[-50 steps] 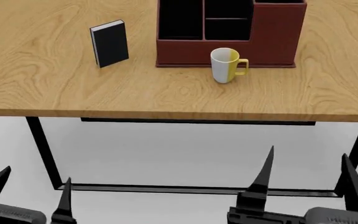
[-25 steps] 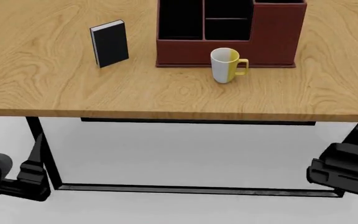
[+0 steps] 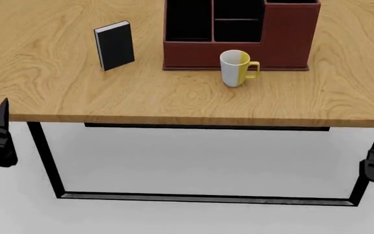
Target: Pick up the book and place it in the back compartment of the caddy.
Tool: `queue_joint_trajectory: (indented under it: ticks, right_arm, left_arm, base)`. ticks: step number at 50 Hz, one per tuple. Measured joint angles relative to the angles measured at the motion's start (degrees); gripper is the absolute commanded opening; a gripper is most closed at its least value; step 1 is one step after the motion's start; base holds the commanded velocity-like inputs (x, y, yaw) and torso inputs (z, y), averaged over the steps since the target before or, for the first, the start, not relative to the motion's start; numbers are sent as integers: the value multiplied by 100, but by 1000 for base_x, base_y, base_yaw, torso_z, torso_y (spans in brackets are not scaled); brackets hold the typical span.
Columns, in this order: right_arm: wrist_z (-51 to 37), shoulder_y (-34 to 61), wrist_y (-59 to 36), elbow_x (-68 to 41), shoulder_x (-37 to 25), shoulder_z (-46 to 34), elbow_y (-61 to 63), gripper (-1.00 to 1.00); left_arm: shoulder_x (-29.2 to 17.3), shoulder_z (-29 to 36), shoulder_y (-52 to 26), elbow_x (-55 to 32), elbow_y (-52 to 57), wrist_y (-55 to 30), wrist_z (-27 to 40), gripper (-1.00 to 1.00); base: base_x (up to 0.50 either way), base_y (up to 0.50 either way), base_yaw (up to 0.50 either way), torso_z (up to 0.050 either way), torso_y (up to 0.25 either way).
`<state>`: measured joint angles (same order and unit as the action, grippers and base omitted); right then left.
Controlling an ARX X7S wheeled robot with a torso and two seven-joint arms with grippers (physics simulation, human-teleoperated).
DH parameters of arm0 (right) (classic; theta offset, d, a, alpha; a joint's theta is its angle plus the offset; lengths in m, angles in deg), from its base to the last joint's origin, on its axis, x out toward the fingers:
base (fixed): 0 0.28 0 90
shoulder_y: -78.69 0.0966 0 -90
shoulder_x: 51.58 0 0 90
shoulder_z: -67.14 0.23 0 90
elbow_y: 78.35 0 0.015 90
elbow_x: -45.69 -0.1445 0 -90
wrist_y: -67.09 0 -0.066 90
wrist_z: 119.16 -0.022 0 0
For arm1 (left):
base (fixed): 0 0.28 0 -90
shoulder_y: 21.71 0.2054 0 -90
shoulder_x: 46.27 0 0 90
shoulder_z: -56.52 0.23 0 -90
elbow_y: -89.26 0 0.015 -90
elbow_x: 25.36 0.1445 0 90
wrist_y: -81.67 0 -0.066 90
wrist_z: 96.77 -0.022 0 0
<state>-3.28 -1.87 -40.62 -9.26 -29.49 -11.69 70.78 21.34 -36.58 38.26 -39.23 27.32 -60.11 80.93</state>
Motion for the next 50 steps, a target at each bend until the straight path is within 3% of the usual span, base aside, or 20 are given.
queue_joint_trajectory:
  ticks: [38, 50]
  right_arm:
    - [-353, 78, 501, -91, -570, -539, -55, 100]
    - [-373, 253, 522, -71, -585, -758, -72, 100]
  left_arm:
    - [-100, 2, -139, -106, 122, -256, 56, 100]
    - [-114, -4, -160, -136, 113, -270, 71, 100]
  base:
    - [0, -245, 0, 0, 0]
    - [0, 2, 0, 0, 0]
